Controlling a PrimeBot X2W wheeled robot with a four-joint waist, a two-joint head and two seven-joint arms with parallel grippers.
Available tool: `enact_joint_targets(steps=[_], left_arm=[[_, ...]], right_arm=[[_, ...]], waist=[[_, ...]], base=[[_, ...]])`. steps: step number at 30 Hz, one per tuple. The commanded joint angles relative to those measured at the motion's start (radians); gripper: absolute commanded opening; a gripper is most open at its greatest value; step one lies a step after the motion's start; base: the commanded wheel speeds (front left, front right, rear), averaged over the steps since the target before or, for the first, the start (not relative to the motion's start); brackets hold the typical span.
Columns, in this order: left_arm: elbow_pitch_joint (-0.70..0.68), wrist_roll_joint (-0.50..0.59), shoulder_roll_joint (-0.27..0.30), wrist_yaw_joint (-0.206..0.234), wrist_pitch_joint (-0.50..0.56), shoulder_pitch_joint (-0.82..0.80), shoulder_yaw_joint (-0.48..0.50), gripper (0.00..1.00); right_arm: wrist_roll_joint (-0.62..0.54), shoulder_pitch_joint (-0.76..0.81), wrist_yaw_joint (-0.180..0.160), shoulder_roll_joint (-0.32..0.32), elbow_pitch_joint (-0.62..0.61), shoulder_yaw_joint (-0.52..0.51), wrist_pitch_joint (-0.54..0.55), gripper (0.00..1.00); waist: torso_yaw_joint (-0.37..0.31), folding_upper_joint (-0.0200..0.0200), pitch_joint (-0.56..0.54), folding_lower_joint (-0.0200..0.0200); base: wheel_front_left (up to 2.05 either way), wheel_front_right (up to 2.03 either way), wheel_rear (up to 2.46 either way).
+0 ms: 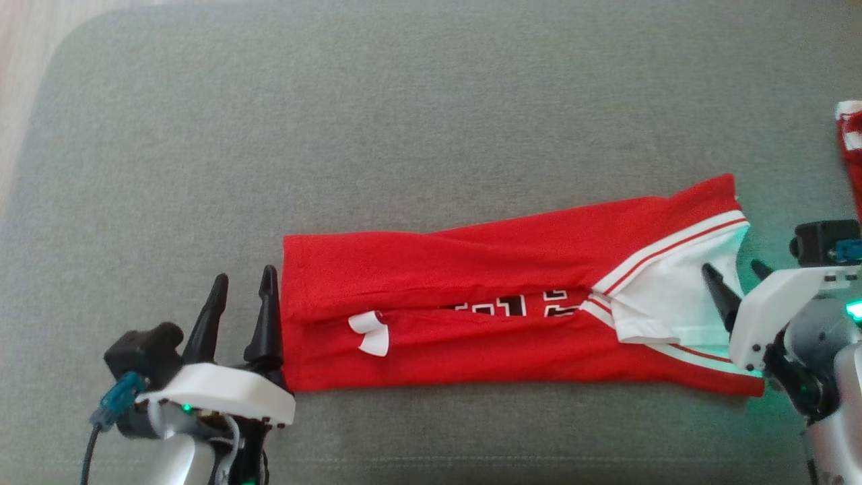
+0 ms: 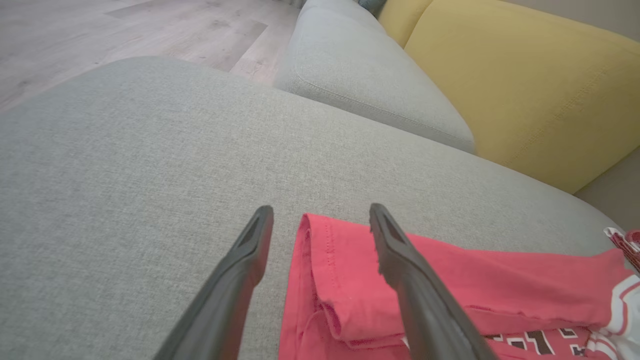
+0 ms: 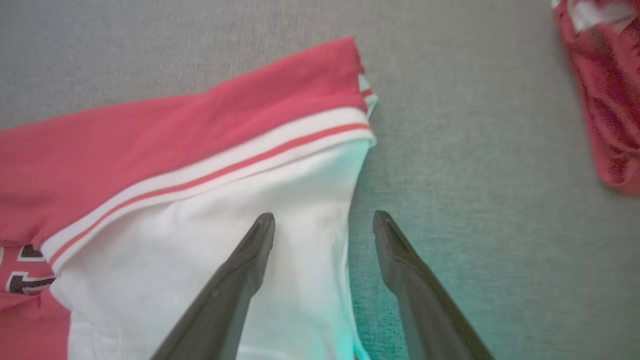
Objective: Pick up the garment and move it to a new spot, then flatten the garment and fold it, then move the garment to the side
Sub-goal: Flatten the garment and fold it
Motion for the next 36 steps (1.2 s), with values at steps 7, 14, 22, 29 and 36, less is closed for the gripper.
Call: enact_joint_targets(steps=[7,14,22,29,36], left_arm=[[-0.016,0.008,0.002,0.006,-0.027,-0.058,0.036,1.00],[-0.016,0.009,0.010,0.009,-0.029,-0.062,0.038,1.00],[-0.020,0.010,0.018,0.018,-0.024,-0.059,0.038,1.00],[-0.028,0.009,0.024,0.026,-0.018,-0.044,0.035,1.00],[-0.023,0.005,0.024,0.026,-0.015,-0.033,0.026,1.00]], right_arm=[[0.102,-0.037,0.006,-0.047,0.025,0.045,0.118,1.00],[0.130,-0.047,0.006,-0.046,0.048,0.089,0.143,0.31],[0.127,-0.078,0.006,-0.054,0.061,0.098,0.077,0.00],[0.109,-0.094,0.006,-0.099,0.042,0.033,0.021,0.00],[0.115,-0.059,0.006,-0.125,-0.057,-0.008,0.030,0.00]], waist=[[0.027,0.0000,0.024,0.0000],[0.018,0.0000,0.028,0.0000],[-0.007,0.0000,0.021,0.0000],[-0.050,0.0000,-0.007,0.0000],[-0.086,0.0000,-0.037,0.0000]], base=[[0.00,0.00,0.00],[0.00,0.00,0.00],[0.00,0.00,0.00],[0.00,0.00,0.00],[0.00,0.00,0.00]])
